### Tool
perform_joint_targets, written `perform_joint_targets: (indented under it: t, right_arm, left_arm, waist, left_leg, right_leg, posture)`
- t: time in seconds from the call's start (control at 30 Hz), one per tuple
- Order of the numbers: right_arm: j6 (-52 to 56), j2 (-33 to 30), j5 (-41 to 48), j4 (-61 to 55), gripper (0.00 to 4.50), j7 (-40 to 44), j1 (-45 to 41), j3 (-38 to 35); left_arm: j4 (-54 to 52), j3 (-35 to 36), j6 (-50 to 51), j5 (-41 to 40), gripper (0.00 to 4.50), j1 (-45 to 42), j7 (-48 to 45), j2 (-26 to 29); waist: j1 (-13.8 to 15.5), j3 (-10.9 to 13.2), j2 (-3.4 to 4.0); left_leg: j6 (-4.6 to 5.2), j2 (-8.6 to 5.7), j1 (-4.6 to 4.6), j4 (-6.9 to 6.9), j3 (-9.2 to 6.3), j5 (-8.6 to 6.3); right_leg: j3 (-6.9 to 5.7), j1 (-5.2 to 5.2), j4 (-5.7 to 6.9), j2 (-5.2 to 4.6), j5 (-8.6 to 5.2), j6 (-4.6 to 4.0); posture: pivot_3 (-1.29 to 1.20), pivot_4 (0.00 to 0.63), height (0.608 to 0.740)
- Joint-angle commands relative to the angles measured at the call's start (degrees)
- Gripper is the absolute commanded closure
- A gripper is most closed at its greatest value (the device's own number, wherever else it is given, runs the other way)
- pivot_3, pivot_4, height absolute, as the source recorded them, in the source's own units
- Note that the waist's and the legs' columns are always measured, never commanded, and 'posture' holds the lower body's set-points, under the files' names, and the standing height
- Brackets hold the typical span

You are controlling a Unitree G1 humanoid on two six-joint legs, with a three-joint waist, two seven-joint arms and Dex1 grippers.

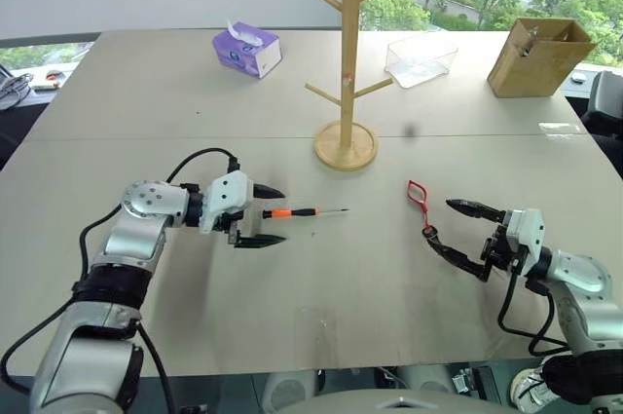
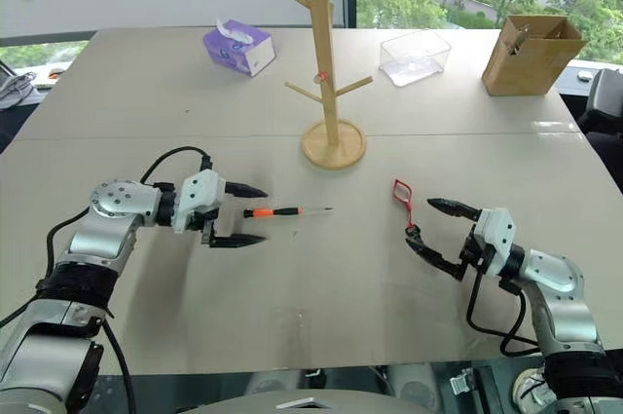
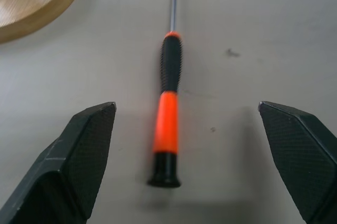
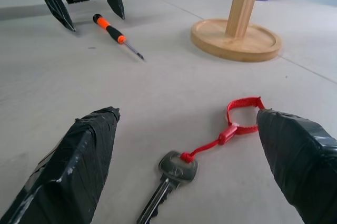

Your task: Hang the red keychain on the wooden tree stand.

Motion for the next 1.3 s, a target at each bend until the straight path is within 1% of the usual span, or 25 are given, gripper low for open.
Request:
perform_joint_targets:
  t: [0.03, 0.17, 0.53, 0.57, 0.6, 0.63, 0.67, 0.7, 0.77, 0.8, 0.83, 0.87, 0.9, 0.93, 1.13, 1.2, 1.3]
  right_arm:
    - [-0.91, 0.01, 0.27, -1.35, 0.00, -0.80, -0.09, -1.57]
    - [-0.82, -0.21, 0.42, -2.10, 0.00, -1.29, 0.28, -1.82]
    - [-0.64, -0.06, 0.33, -3.84, 0.00, -2.58, 1.49, -1.94]
    - [-0.63, -0.04, 0.32, -3.95, 0.00, -2.67, 1.57, -1.92]
    - [-0.60, -0.02, 0.33, -4.06, 0.00, -2.76, 1.65, -1.90]
    - [-0.58, 0.00, 0.33, -4.16, 0.00, -2.86, 1.74, -1.86]
    - [-0.59, 0.02, 0.32, -4.19, 0.00, -2.94, 1.78, -1.81]
    - [-0.61, 0.03, 0.32, -4.20, 0.00, -3.01, 1.82, -1.77]
    - [-0.60, 0.08, 0.28, -4.28, 0.00, -3.14, 1.88, -1.66]
    - [-0.76, 0.11, 0.18, -4.20, 0.00, -3.09, 1.85, -1.59]
    - [-0.88, 0.11, 0.11, -4.13, 0.00, -3.06, 1.84, -1.53]
    - [-0.98, 0.13, 0.03, -4.07, 0.00, -3.08, 1.79, -1.47]
    - [-1.06, 0.15, -0.02, -4.01, 0.00, -3.08, 1.73, -1.44]
    - [-1.09, 0.17, -0.05, -4.00, 0.00, -3.08, 1.69, -1.42]
    - [-1.08, -0.16, 0.37, -4.30, 0.00, -2.30, 1.78, -1.54]
    - [-1.04, -0.41, 0.65, -4.60, 0.00, -1.82, 1.91, -1.65]
    - [-0.56, -2.13, 1.65, -6.36, 0.00, 0.47, 2.53, -2.12]
  left_arm:
    - [1.90, -0.75, -2.33, 1.15, 0.04, -1.67, 0.61, -1.18]
    - [3.94, -1.45, -3.67, 2.40, 0.04, -2.84, 1.49, -2.41]
    - [6.03, -4.09, -0.54, 3.14, 0.04, -4.27, -3.07, -2.43]
    - [6.04, -4.04, -0.21, 2.97, 0.55, -4.26, -3.28, -2.45]
    - [6.07, -4.00, -0.05, 2.92, 0.72, -4.29, -3.41, -2.46]
    - [6.13, -3.98, 0.12, 2.93, 1.32, -4.34, -3.50, -2.44]
    - [6.23, -3.96, 0.08, 2.96, 1.63, -4.42, -3.54, -2.43]
    - [6.31, -3.94, 0.07, 2.96, 2.24, -4.50, -3.62, -2.43]
    - [6.44, -3.99, 0.32, 2.86, 2.73, -4.60, -4.00, -2.37]
    - [6.49, -4.02, 0.40, 2.83, 2.84, -4.62, -4.15, -2.32]
    - [6.51, -4.04, 0.44, 2.81, 3.38, -4.63, -4.24, -2.30]
    - [6.58, -4.04, 0.34, 2.86, 3.79, -4.69, -4.29, -2.26]
    - [6.64, -4.05, 0.33, 2.89, 4.18, -4.76, -4.32, -2.25]
    - [6.72, -4.04, 0.30, 2.92, 4.43, -4.80, -4.32, -2.24]
    - [7.01, -3.46, -0.55, 3.18, 4.43, -4.86, -2.72, -2.55]
    - [7.18, -2.66, -0.55, 3.22, 4.43, -5.11, -0.34, -3.08]
    - [5.78, 1.65, 3.28, 0.82, 4.43, -5.52, 7.00, -4.47]
  waist:
    - [-0.07, 0.00, 0.00]
    - [-0.04, 0.00, 0.01]
    - [-0.04, -0.04, 0.05]
    - [-0.05, -0.04, 0.05]
    - [-0.04, -0.04, 0.06]
    - [-0.04, -0.05, 0.06]
    - [-0.04, -0.05, 0.07]
    - [-0.04, -0.05, 0.07]
    - [-0.04, -0.07, 0.09]
    - [-0.05, -0.07, 0.09]
    - [-0.05, -0.08, 0.09]
    - [-0.06, -0.08, 0.10]
    - [-0.08, -0.08, 0.10]
    - [-0.09, -0.08, 0.11]
    - [-0.10, -0.09, 0.11]
    - [-0.06, -0.09, 0.11]
    - [0.04, -0.09, 0.12]
  left_leg:
    - [0.00, 0.00, 0.00, 0.00, 0.02, 0.00]
    - [-0.01, -0.01, 0.00, 0.00, 0.02, 0.01]
    - [0.00, -0.01, 0.01, 0.02, 0.02, 0.00]
    - [0.00, -0.01, 0.01, 0.02, 0.02, 0.00]
    - [0.00, -0.02, 0.01, 0.02, 0.02, 0.01]
    - [0.00, -0.01, 0.02, 0.02, 0.02, 0.01]
    - [0.00, -0.01, 0.02, 0.02, 0.02, 0.01]
    - [0.00, -0.02, 0.03, 0.03, 0.01, 0.01]
    - [0.00, -0.01, 0.03, 0.03, 0.01, 0.00]
    - [0.00, -0.01, 0.04, 0.03, 0.00, 0.00]
    - [0.00, -0.01, 0.04, 0.03, 0.00, 0.00]
    - [0.00, -0.01, 0.04, 0.03, 0.00, 0.00]
    - [0.00, -0.01, 0.03, 0.03, 0.01, 0.00]
    - [0.01, -0.02, 0.03, 0.03, 0.01, 0.00]
    - [0.00, -0.01, 0.03, 0.03, 0.02, 0.00]
    - [0.00, -0.01, 0.04, 0.03, 0.01, 0.00]
    - [0.01, -0.01, 0.02, 0.06, 0.00, 0.00]
  right_leg:
    - [0.01, 0.00, 0.00, 0.00, 0.00, 0.00]
    - [0.01, 0.00, 0.01, 0.00, 0.00, 0.00]
    - [0.01, 0.01, 0.03, 0.00, 0.00, 0.00]
    - [0.01, 0.00, 0.03, 0.00, 0.00, 0.00]
    - [0.02, 0.00, 0.03, 0.00, 0.00, 0.00]
    - [0.02, 0.00, 0.04, 0.00, 0.00, 0.00]
    - [0.01, 0.00, 0.04, 0.00, 0.00, 0.00]
    - [0.02, 0.01, 0.05, 0.00, 0.00, 0.00]
    - [0.01, 0.01, 0.06, 0.01, 0.00, 0.00]
    - [0.02, 0.01, 0.06, 0.01, 0.00, 0.00]
    - [0.01, 0.01, 0.07, 0.01, 0.00, 0.00]
    - [0.02, 0.01, 0.06, 0.01, 0.00, 0.00]
    - [0.02, 0.01, 0.06, 0.02, 0.00, 0.00]
    - [0.02, 0.01, 0.06, 0.02, 0.00, 0.00]
    - [0.03, 0.00, 0.06, 0.03, 0.00, 0.00]
    - [0.03, 0.00, 0.06, 0.03, 0.00, 0.00]
    - [0.03, 0.01, 0.07, 0.02, 0.01, 0.00]
  posture:
    - [0.00, 0.150, 0.740]
    - [0.00, 0.150, 0.740]
    - [0.00, 0.150, 0.740]
    - [0.00, 0.150, 0.740]
    - [0.00, 0.150, 0.740]
    - [0.00, 0.150, 0.740]
    - [0.00, 0.150, 0.740]
    - [0.00, 0.150, 0.740]
    - [0.00, 0.150, 0.740]
    - [0.00, 0.150, 0.740]
    - [0.00, 0.150, 0.740]
    - [0.00, 0.150, 0.740]
    - [0.00, 0.150, 0.740]
    - [0.00, 0.150, 0.740]
    - [0.00, 0.150, 0.740]
    - [0.00, 0.150, 0.740]
    - [0.00, 0.150, 0.740]
